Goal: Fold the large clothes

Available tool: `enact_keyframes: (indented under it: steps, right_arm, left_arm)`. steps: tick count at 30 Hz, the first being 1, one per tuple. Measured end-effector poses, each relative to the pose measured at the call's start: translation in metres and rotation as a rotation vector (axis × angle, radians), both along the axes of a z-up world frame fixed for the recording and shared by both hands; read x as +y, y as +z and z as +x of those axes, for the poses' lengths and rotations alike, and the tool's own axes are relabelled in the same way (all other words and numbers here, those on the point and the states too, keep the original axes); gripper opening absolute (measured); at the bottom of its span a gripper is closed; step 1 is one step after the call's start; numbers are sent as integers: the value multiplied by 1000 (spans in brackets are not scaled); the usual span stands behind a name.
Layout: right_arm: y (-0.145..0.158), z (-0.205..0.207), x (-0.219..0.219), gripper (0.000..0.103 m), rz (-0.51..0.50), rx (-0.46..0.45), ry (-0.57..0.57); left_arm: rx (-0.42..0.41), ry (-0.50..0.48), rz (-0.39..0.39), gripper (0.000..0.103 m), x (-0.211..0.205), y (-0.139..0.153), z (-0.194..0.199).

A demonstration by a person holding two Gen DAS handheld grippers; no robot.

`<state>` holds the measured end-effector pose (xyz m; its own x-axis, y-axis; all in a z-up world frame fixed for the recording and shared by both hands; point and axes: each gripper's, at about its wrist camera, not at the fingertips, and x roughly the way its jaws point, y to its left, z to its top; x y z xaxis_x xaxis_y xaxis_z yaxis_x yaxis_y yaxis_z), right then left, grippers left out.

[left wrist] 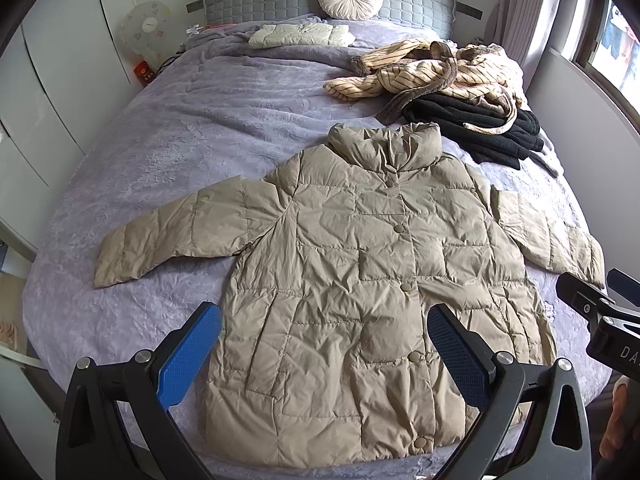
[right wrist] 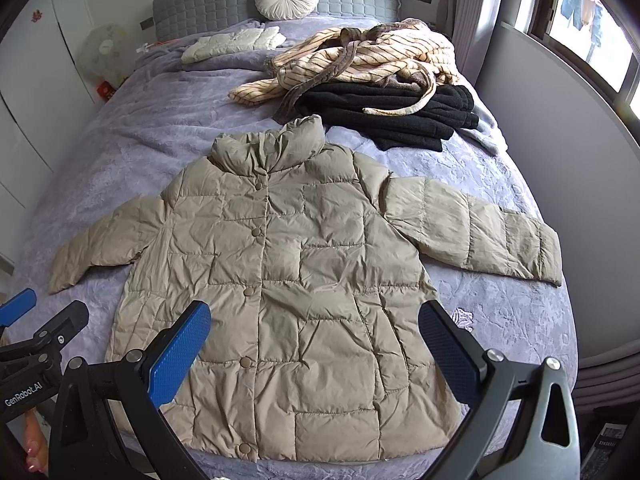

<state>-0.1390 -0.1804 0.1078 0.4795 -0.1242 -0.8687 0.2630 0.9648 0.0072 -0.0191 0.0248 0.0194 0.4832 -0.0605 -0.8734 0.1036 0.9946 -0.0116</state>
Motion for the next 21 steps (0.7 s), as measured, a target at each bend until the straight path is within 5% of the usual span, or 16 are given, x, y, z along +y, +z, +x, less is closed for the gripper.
enact_keyframes:
  steps: [21]
  right_arm:
    - [-7, -2, 2, 103, 20, 20, -9]
  left_arm:
    - [40, 25, 6, 103, 14, -3, -1]
